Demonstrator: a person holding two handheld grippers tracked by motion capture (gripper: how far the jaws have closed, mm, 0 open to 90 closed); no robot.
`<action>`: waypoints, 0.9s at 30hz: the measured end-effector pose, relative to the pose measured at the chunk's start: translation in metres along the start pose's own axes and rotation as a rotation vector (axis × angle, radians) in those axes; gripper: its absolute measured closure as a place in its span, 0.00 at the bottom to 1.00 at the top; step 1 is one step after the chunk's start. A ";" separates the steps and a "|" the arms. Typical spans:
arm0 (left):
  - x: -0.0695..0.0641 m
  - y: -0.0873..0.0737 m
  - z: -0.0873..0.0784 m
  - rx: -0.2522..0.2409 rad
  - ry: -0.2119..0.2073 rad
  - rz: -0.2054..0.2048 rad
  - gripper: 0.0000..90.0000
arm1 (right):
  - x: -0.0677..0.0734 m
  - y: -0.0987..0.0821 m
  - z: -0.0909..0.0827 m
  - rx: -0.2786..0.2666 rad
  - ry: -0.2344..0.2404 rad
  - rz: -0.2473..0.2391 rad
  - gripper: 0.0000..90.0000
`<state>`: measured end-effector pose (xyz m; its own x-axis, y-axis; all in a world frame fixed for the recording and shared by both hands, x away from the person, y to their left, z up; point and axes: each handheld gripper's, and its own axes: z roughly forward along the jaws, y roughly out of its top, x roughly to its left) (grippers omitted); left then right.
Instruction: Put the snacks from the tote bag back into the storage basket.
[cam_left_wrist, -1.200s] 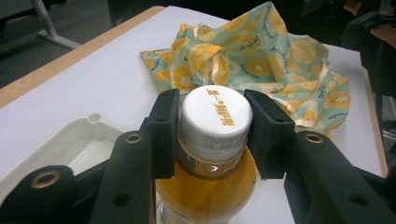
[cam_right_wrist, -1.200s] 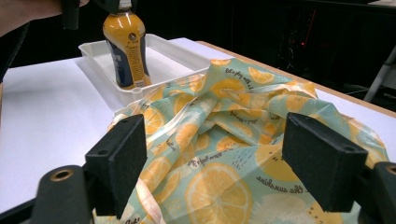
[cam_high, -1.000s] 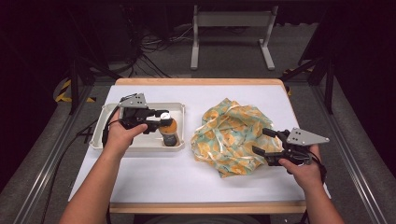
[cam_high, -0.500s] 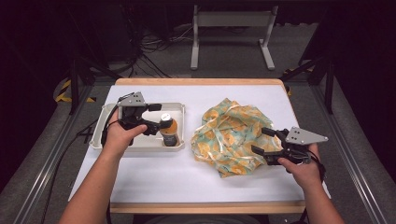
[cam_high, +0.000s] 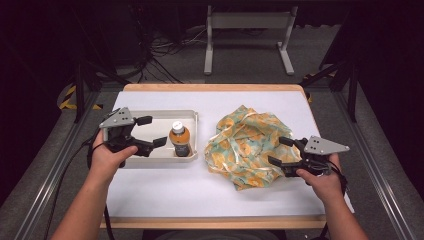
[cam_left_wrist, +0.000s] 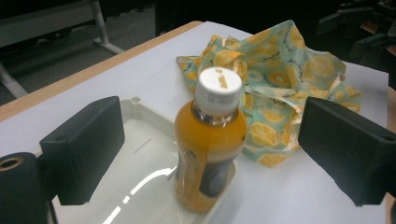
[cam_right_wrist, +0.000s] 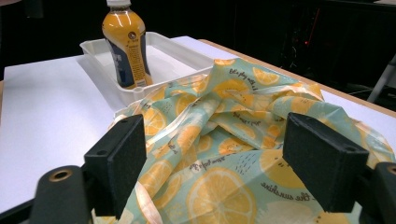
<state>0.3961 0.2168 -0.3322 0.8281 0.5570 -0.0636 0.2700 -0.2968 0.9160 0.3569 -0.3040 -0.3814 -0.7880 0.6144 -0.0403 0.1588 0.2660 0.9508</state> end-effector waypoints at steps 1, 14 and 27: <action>-0.001 -0.003 -0.004 -0.001 0.005 -0.002 0.08 | 0.000 0.000 0.000 0.002 0.000 -0.001 0.25; 0.000 -0.044 -0.034 0.009 0.061 -0.066 0.07 | 0.001 0.000 -0.001 0.005 -0.009 0.000 0.25; 0.004 -0.085 -0.047 -0.037 0.072 -0.126 0.07 | -0.001 -0.005 -0.003 0.023 -0.022 -0.001 0.24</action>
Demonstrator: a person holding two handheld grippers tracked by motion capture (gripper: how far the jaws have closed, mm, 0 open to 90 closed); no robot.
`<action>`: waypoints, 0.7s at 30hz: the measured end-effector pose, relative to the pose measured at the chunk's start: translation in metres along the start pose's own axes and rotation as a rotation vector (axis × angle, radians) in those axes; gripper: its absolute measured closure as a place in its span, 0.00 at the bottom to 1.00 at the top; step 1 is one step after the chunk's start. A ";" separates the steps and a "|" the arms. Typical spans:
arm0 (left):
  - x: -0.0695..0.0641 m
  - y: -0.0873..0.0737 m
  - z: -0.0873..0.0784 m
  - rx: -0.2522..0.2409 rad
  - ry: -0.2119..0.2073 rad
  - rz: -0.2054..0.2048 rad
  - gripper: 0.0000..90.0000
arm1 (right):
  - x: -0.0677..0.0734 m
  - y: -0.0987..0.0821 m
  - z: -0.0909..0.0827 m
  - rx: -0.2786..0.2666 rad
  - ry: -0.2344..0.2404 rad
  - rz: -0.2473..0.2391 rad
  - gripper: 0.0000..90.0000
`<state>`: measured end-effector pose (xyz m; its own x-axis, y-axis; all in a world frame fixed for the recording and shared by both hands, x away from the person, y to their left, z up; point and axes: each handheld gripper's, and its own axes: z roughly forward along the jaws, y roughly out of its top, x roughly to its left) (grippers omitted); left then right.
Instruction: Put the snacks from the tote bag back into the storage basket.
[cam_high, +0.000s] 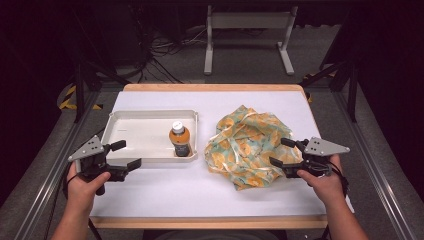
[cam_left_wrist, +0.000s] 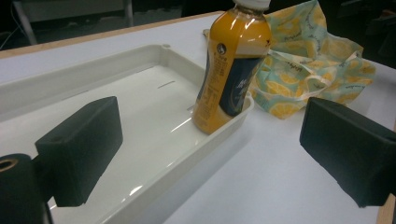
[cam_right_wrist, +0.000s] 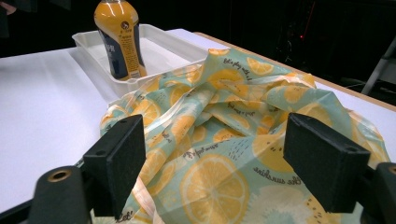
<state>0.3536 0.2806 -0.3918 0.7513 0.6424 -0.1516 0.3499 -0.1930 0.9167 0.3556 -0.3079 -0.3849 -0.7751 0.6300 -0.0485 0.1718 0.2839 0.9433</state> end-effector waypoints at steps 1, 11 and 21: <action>0.001 -0.004 -0.001 -0.001 0.005 -0.011 0.07 | 0.000 0.000 0.000 -0.001 0.000 0.002 0.24; 0.003 -0.032 0.002 0.015 0.015 -0.048 0.05 | 0.000 -0.004 0.001 0.016 -0.009 -0.014 0.24; 0.003 -0.053 0.011 0.035 0.034 -0.062 0.03 | 0.001 -0.010 0.006 0.037 -0.010 -0.017 0.24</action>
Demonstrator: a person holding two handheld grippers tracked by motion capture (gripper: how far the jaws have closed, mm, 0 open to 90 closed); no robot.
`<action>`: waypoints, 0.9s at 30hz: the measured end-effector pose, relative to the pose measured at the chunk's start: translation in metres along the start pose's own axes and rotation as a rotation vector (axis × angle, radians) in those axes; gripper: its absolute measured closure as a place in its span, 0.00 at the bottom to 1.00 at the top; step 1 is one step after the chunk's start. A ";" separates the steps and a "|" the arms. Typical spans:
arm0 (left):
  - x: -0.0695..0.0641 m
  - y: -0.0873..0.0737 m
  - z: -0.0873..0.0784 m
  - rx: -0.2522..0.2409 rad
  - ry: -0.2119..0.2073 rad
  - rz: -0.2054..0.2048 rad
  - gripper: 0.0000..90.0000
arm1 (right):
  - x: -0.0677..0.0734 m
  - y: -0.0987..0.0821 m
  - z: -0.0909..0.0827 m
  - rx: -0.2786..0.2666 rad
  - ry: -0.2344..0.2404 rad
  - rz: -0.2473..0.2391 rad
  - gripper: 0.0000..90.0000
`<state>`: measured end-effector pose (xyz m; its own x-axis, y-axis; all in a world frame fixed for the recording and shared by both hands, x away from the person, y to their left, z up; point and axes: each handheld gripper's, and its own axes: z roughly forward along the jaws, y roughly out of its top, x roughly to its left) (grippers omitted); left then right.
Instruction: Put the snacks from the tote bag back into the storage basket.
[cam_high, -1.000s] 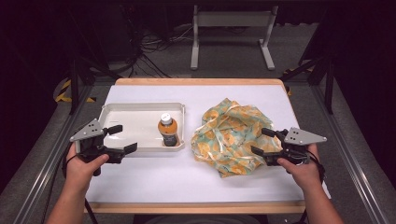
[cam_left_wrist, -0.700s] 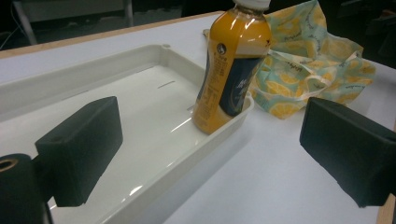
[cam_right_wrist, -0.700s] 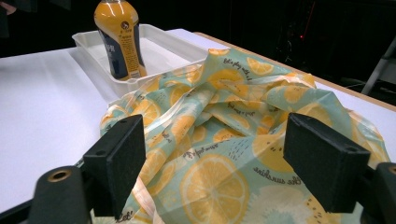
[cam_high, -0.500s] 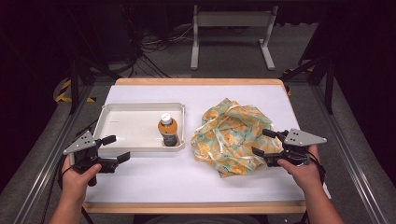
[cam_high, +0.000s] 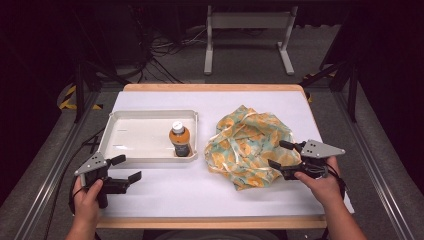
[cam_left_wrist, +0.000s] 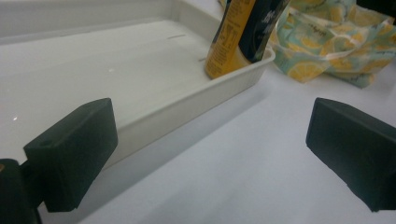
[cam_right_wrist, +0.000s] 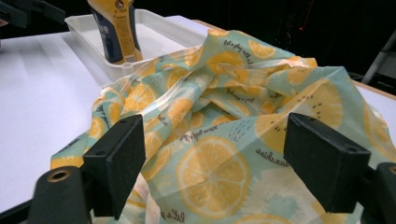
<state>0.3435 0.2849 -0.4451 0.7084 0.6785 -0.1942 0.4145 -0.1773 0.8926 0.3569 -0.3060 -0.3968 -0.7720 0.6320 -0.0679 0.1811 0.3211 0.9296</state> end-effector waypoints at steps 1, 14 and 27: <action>0.000 -0.001 0.000 0.004 -0.007 -0.004 0.03 | 0.000 -0.001 0.001 0.004 0.001 0.001 0.24; 0.003 -0.010 0.003 -0.003 0.019 -0.032 0.03 | 0.002 -0.002 0.004 0.008 0.012 0.004 0.24; 0.002 -0.010 0.004 0.009 -0.009 0.008 0.03 | 0.002 -0.002 0.004 0.012 0.013 0.002 0.24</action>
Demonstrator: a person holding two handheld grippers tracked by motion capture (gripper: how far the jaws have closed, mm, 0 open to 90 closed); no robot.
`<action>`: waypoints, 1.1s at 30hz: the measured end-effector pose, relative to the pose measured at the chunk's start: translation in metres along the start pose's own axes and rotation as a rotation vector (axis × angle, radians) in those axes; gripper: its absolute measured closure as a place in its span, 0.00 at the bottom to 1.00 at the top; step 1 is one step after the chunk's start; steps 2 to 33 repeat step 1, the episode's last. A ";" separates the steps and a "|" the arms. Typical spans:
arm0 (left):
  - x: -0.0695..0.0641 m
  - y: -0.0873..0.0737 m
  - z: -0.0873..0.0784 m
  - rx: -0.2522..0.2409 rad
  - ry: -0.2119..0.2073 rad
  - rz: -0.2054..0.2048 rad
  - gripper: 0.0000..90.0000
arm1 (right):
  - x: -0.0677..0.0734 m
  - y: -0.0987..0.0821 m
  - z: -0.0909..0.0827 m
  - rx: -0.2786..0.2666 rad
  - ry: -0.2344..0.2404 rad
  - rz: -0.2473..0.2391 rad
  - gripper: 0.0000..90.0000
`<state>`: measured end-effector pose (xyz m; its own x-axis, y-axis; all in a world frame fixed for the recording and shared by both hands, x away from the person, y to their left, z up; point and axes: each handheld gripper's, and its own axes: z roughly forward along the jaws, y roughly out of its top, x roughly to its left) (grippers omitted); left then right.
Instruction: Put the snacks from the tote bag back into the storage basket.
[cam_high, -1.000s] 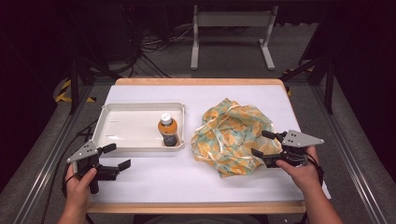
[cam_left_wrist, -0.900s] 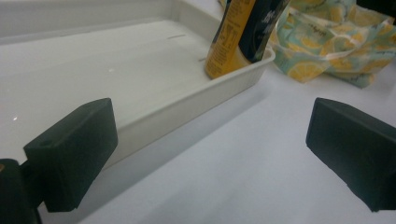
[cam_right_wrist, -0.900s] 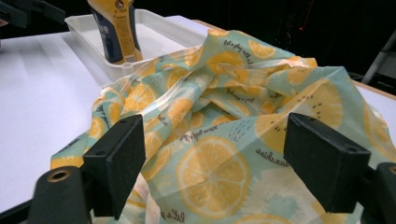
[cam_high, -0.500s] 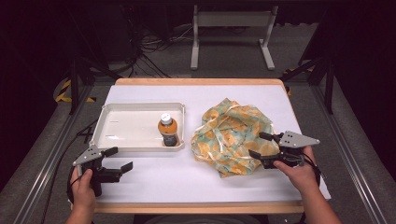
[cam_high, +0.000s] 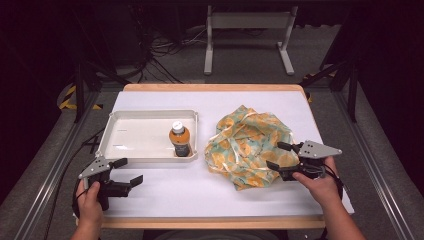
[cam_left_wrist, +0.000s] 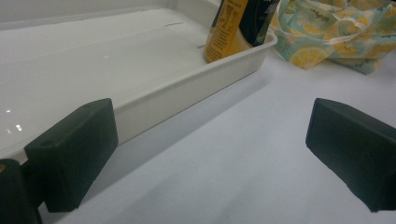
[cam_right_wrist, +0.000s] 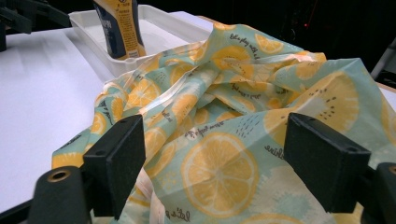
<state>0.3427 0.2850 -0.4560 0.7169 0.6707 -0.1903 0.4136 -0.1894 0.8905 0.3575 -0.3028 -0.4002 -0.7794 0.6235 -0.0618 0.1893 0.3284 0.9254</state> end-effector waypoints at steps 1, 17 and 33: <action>0.000 0.000 0.000 0.001 0.000 0.003 0.03 | 0.000 0.000 0.000 -0.001 -0.001 -0.002 0.24; 0.000 0.000 0.000 0.001 0.000 0.003 0.03 | 0.000 0.000 0.000 -0.001 -0.001 -0.002 0.24; 0.000 0.000 0.000 0.001 0.000 0.003 0.03 | 0.000 0.000 0.000 -0.001 -0.001 -0.002 0.24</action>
